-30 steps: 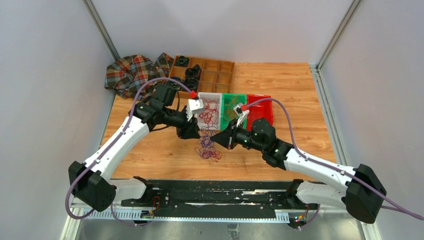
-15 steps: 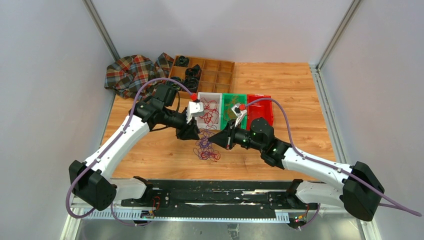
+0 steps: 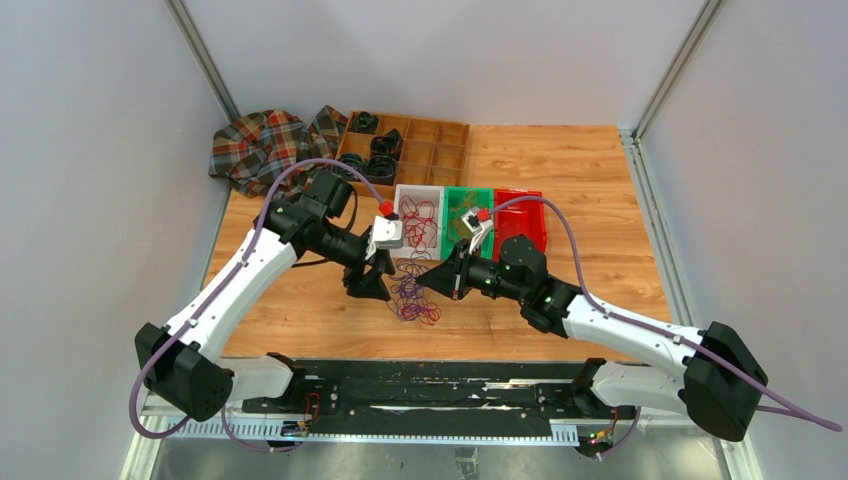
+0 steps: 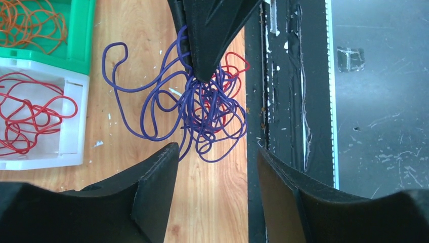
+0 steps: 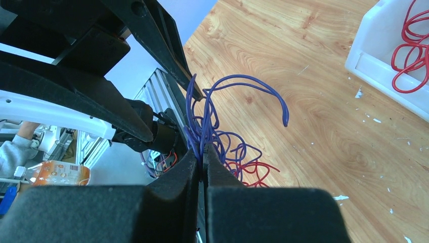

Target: Untangle the cables

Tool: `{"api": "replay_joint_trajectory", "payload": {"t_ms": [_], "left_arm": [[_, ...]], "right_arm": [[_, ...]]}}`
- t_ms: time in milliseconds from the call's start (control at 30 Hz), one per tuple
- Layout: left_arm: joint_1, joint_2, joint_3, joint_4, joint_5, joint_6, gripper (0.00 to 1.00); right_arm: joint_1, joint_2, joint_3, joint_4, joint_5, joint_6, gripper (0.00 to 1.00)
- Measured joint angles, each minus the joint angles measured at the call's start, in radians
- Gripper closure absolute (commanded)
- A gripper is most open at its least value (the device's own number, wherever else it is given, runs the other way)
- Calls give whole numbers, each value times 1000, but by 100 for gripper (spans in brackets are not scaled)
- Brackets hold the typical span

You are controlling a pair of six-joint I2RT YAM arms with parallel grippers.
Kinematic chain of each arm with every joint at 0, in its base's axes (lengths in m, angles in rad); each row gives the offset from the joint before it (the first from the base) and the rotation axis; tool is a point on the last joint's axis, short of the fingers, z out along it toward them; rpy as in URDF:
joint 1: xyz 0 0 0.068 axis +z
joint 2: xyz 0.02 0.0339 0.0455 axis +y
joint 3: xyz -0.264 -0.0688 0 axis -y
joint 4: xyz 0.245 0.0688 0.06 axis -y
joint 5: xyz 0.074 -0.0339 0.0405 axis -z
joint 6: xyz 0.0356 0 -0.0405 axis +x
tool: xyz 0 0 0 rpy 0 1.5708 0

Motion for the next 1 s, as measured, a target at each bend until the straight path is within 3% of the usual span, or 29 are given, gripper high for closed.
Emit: {"api": "replay_joint_trajectory", "payload": {"t_ms": [167, 533, 600, 800, 1000], "left_arm": [[0, 6, 2, -11, -10, 20, 44], [0, 7, -9, 170, -75, -150, 54], [0, 2, -30, 182, -75, -159, 52], [0, -15, -63, 169, -87, -160, 33], [0, -56, -62, 122, -101, -122, 33]], "right_arm": [[0, 0, 0, 0, -14, 1, 99], [0, 24, 18, 9, -44, 12, 99], [0, 24, 18, 9, -44, 13, 99], [0, 24, 18, 9, -43, 17, 99], [0, 23, 18, 5, -34, 16, 99]]}}
